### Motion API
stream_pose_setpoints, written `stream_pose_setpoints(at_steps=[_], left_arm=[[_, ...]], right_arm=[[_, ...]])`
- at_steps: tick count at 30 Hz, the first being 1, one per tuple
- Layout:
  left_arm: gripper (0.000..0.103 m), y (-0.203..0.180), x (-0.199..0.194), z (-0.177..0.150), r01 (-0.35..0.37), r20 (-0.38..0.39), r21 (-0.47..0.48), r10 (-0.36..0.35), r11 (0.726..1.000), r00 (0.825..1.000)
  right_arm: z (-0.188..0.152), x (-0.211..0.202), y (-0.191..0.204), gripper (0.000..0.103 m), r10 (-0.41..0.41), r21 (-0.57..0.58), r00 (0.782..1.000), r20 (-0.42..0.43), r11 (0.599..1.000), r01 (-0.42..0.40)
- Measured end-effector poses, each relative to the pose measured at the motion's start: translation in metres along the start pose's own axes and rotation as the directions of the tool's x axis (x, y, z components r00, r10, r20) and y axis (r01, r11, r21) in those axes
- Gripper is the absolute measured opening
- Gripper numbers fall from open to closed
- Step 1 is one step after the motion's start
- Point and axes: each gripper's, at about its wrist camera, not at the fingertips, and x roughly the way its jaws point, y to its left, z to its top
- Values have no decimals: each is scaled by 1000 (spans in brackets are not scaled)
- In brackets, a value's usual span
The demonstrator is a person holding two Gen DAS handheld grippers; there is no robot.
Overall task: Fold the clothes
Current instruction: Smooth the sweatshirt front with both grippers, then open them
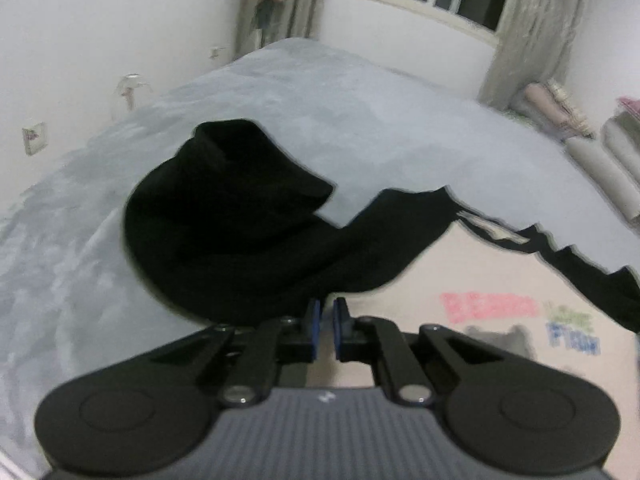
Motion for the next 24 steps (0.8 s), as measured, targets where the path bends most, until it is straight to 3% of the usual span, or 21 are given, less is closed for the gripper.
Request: stream_pose_setpoints(at_steps=[3, 7, 11, 14, 16, 20, 24], left_arm=[[25, 6, -1, -2, -37, 0, -3, 37, 999, 999], [32, 0, -26, -3, -16, 37, 43, 14, 999, 999], [70, -44, -44, -22, 62, 36, 121, -67, 991, 997], [103, -86, -24, -42, -1, 0, 226, 1, 974, 1000], [103, -102, 0, -54, -52, -31, 246, 61, 968, 998], [103, -104, 8, -66, -98, 36, 203, 93, 974, 995], [103, -100, 8, -69, -84, 42, 191, 78, 978, 996]], right_arm=[[-9, 11, 7, 19, -19, -40, 996, -83, 999, 15], [-5, -13, 18, 55, -44, -94, 999, 2, 995, 44], [-7, -18, 36, 67, 50, -71, 999, -3, 996, -50], [-23, -4, 51, 73, 74, -90, 995, -63, 993, -80], [-32, 1, 57, 75, 58, -123, 995, -77, 990, -68], [-31, -16, 54, 76, 44, -127, 998, -42, 991, -49], [-36, -19, 57, 103, 59, -153, 997, -57, 986, -67]])
